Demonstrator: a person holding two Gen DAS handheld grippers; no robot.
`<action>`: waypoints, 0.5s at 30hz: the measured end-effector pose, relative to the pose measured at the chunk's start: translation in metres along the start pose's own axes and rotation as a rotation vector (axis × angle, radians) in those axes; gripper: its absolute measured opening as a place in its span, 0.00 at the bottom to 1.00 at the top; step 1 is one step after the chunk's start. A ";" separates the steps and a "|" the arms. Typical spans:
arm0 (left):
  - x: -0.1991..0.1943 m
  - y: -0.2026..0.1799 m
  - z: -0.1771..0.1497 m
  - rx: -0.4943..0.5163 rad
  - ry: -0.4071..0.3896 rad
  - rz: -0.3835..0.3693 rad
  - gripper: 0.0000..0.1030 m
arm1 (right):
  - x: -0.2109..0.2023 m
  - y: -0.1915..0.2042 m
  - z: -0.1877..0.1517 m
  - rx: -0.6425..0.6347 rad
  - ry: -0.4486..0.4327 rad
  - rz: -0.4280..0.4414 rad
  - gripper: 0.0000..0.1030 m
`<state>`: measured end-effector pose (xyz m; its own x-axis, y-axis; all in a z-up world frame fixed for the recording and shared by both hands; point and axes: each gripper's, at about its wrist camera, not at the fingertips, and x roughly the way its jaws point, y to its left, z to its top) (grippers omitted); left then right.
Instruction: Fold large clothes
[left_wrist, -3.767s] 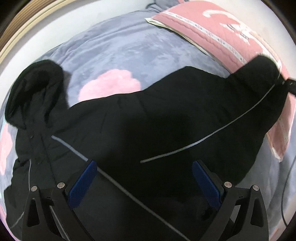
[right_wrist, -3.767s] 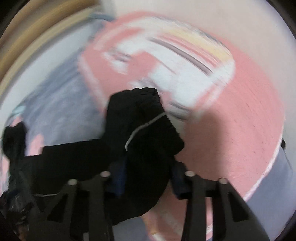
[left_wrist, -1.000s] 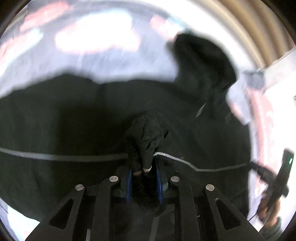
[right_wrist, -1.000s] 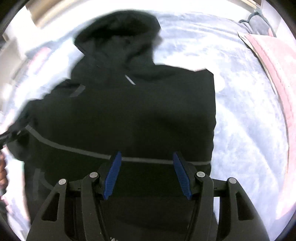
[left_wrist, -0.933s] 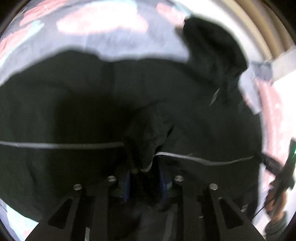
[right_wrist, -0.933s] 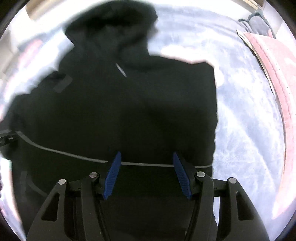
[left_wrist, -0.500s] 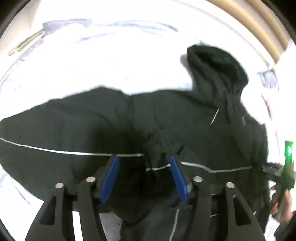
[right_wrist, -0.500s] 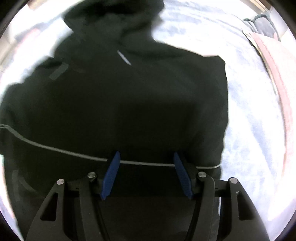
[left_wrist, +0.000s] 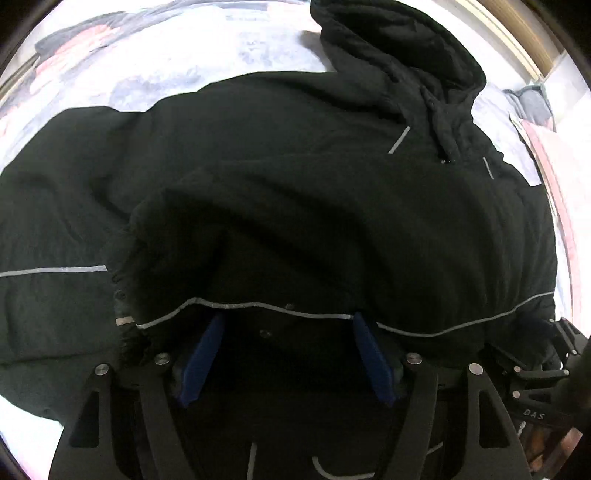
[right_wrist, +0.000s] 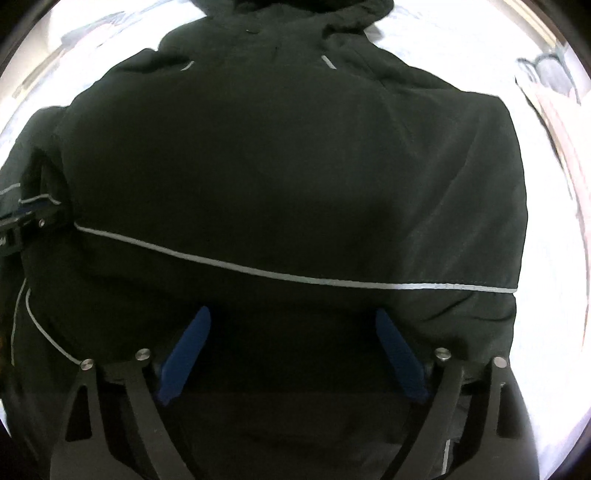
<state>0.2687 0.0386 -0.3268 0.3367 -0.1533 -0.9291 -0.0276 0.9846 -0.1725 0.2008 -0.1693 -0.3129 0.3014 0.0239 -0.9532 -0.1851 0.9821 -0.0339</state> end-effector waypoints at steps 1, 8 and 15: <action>-0.004 0.002 0.001 -0.006 -0.001 -0.014 0.71 | 0.000 -0.001 0.001 0.001 0.005 0.001 0.93; -0.099 0.082 -0.018 -0.247 -0.161 -0.141 0.71 | 0.004 -0.005 0.011 -0.009 0.032 -0.009 0.97; -0.188 0.284 -0.071 -0.660 -0.341 0.127 0.71 | 0.007 -0.005 0.012 0.028 0.075 -0.036 1.00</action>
<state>0.1307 0.3408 -0.2243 0.5634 0.0982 -0.8203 -0.6077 0.7219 -0.3310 0.2145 -0.1719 -0.3155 0.2361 -0.0245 -0.9714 -0.1489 0.9870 -0.0611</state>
